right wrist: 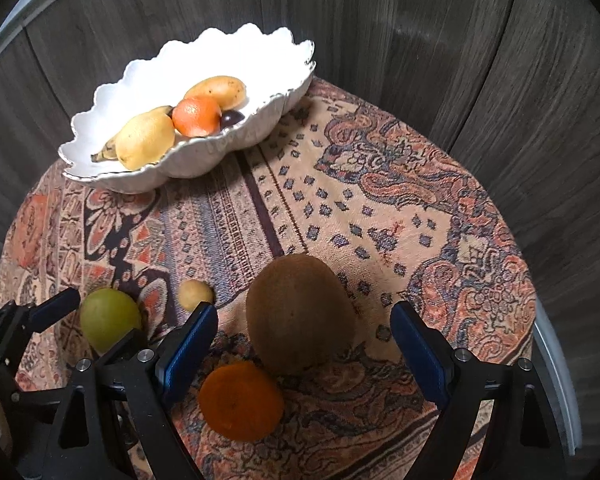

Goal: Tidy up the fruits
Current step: 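Grasp the green fruit with the left gripper while the right gripper grasps the kiwi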

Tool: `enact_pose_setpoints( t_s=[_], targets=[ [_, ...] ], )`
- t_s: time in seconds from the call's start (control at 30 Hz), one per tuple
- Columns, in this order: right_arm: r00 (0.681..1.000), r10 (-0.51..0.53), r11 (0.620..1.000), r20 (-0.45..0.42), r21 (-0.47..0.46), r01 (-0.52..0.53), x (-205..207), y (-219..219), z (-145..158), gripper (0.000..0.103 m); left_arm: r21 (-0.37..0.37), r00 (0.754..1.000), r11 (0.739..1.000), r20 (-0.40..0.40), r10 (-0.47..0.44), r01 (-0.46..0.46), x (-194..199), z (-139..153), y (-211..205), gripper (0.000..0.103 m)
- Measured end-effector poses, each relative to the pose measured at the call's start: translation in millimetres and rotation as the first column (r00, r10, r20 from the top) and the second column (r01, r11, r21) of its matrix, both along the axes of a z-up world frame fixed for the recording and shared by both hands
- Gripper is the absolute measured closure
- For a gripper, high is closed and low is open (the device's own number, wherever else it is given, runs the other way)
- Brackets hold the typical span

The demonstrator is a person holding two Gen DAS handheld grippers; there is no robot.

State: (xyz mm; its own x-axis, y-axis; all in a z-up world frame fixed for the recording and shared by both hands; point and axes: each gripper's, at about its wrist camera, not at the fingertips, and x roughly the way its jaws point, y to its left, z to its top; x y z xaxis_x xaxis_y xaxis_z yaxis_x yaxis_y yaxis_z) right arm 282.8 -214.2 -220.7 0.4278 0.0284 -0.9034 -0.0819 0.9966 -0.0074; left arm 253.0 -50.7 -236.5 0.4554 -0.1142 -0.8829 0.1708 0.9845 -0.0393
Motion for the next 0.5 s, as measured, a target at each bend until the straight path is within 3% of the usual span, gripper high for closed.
enact_pose_setpoints(
  t_s=[0.17,0.3,0.4,0.43,0.5],
  targets=[
    [0.999,-0.013,1.000,-0.042,0.017,0.013,6.9,-3.0,-14.8,0.016,-0.005,1.000,1.000,-0.018,-0.005,0.005,3.4,-8.4,-2.7,0.032],
    [0.998,-0.014,1.000,-0.058,0.018,0.015,8.8,-3.4,-23.2,0.029,0.007,1.000,1.000,-0.009,-0.014,0.014,3.8,-11.9,-4.9,0.038],
    [0.999,-0.002,1.000,-0.041,0.020,0.003,8.3,-2.1,-21.7,0.042,0.005,1.000,1.000,0.000,-0.018,0.018,4.0,-10.7,-5.2,0.048],
    [0.999,0.006,1.000,-0.032,0.029,-0.006,7.6,-0.7,-20.0,0.046,-0.001,1.000,1.000,0.003,-0.024,0.024,3.6,-9.7,-5.5,0.056],
    [1.000,0.010,1.000,-0.028,0.017,-0.010,7.5,1.3,-20.0,0.046,0.004,1.000,1.000,0.007,-0.024,0.024,3.4,-9.1,-6.3,0.056]
  ],
)
